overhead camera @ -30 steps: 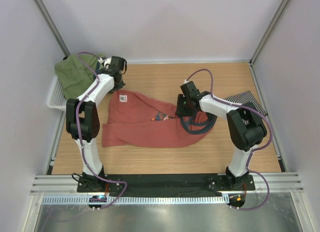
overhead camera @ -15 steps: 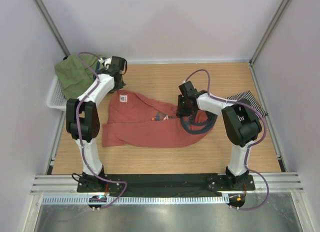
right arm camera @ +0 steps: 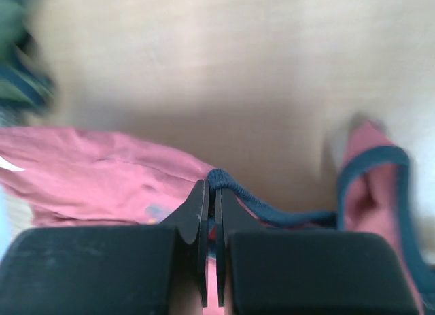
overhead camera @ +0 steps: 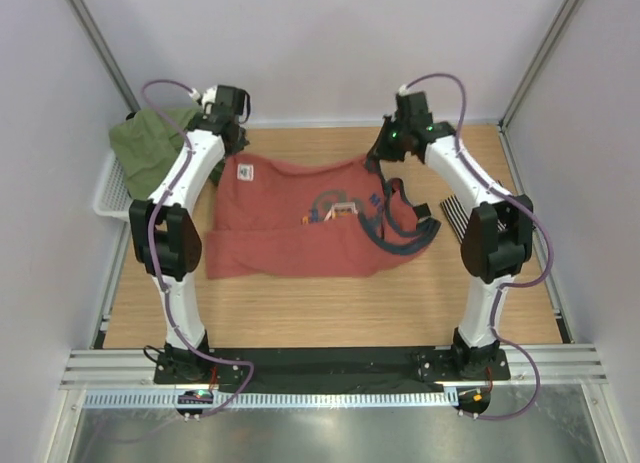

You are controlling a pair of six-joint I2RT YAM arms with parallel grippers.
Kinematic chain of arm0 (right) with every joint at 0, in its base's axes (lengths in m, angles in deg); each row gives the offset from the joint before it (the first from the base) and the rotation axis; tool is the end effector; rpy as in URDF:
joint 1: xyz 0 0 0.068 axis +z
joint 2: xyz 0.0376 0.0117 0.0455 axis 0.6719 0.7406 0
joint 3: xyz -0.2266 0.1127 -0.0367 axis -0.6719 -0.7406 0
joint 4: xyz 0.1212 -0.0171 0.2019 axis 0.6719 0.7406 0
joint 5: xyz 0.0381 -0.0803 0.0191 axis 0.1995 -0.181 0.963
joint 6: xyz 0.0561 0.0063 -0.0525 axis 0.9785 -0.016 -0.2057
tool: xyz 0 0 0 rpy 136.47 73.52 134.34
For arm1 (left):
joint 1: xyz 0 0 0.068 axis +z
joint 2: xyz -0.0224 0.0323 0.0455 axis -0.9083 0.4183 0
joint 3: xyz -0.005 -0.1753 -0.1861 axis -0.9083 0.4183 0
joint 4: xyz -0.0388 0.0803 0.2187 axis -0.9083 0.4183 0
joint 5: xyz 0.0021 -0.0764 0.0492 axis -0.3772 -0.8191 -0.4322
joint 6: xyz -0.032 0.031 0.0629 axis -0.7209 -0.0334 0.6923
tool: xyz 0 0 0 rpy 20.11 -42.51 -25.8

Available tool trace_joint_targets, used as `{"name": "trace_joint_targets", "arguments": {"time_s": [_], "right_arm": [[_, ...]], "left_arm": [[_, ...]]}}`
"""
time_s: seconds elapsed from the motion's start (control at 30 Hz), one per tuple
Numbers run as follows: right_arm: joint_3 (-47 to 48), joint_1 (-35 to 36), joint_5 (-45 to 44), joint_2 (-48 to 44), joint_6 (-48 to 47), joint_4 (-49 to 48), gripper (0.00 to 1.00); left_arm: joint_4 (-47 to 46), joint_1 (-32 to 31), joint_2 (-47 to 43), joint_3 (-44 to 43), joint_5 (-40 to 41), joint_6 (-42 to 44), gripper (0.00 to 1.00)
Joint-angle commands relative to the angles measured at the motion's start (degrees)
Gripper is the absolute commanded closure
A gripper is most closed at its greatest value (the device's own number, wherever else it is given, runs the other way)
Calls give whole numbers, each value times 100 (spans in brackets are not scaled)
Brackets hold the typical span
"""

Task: Fold and stack the tank tops
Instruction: Flatten the tank top out

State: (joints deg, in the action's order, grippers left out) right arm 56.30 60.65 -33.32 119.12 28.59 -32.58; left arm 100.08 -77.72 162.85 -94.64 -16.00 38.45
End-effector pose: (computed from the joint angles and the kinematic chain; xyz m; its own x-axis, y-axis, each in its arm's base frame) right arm 0.4047 0.1432 0.2465 -0.7863 0.2591 -0.5610 -0.0020 0.9068 0.4216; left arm 0.4203 -0.0656 0.2609 -0.6092 -0.4069 -0.6807 -0.4833 0.8710 -0.0881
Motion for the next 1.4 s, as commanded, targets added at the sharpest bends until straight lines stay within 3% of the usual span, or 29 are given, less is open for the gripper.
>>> {"name": "trace_joint_targets", "arguments": {"time_s": [0.0,0.1,0.23,0.37,0.5,0.63,0.73,0.93,1.17,1.33,1.37], "right_arm": [[1387,-367,619,-35,-262,484,99],[2075,-411,840,-341,-498,801,99],[1630,-429,1076,-1456,-649,531,99],[470,-429,1560,-3063,-728,-136,99],[-568,-429,1735,-5065,-903,-472,99],[-1245,-420,1929,-6201,-939,-447,99],[-1334,-429,1903,-6512,-869,-288,99],[-1143,-420,1614,-6311,-789,-131,99],[-798,-446,471,-4203,-904,363,99],[-791,-665,576,-2352,-676,-742,99],[-677,-718,611,-1990,-553,-893,99]], "left_arm": [[606,76,57,-1397,93,-143,100],[1029,67,-258,-2023,137,-125,100],[909,-82,-1470,-1691,92,-47,100],[84,-486,-3376,-131,119,85,100],[-1101,-1014,-5859,1349,128,218,100],[-1465,-1005,-7208,2185,67,217,100],[-1456,-1014,-7527,2195,-126,156,100],[-1333,-1014,-7186,1985,4,51,100],[-1964,-1005,-5772,2554,899,103,100],[-2606,-681,-3919,2985,1147,-274,100],[-3077,-567,-3603,3004,1148,-327,100]]}}
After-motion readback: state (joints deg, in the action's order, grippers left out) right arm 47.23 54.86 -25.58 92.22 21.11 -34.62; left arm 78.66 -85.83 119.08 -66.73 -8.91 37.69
